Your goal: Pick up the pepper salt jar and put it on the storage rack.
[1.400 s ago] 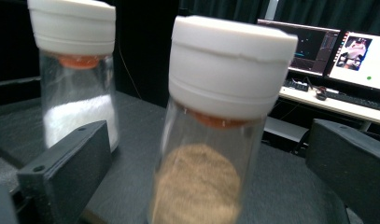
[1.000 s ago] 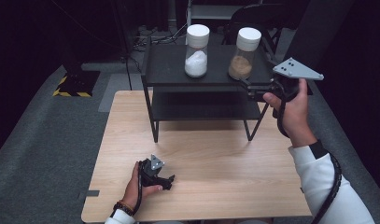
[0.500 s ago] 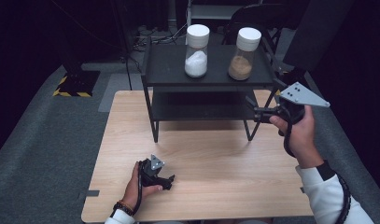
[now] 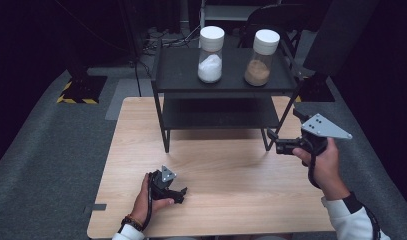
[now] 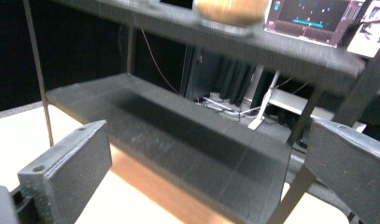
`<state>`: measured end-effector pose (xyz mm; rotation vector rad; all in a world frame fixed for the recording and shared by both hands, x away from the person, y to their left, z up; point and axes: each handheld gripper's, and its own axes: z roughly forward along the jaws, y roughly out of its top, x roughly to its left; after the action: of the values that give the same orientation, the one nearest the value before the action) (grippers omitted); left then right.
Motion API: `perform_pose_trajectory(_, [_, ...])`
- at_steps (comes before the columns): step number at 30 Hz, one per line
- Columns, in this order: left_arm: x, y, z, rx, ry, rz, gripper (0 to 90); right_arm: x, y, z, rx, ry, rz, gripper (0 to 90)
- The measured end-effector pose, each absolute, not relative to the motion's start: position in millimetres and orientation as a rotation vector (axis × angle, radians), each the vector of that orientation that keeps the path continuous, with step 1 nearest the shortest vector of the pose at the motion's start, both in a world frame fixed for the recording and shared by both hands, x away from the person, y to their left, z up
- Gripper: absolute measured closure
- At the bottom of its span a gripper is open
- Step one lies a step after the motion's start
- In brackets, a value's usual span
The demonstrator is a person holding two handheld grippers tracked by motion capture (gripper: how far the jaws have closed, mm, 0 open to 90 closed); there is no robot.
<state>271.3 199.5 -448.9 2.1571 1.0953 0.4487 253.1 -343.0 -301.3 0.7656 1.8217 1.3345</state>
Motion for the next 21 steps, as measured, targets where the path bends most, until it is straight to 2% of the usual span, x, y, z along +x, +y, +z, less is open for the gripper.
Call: perform_pose_trajectory(21, [271.4,199.6,-448.9,2.156,1.096,0.448,1.4,238.2,-352.4,-362.8,0.831,1.953,1.264,0.2])
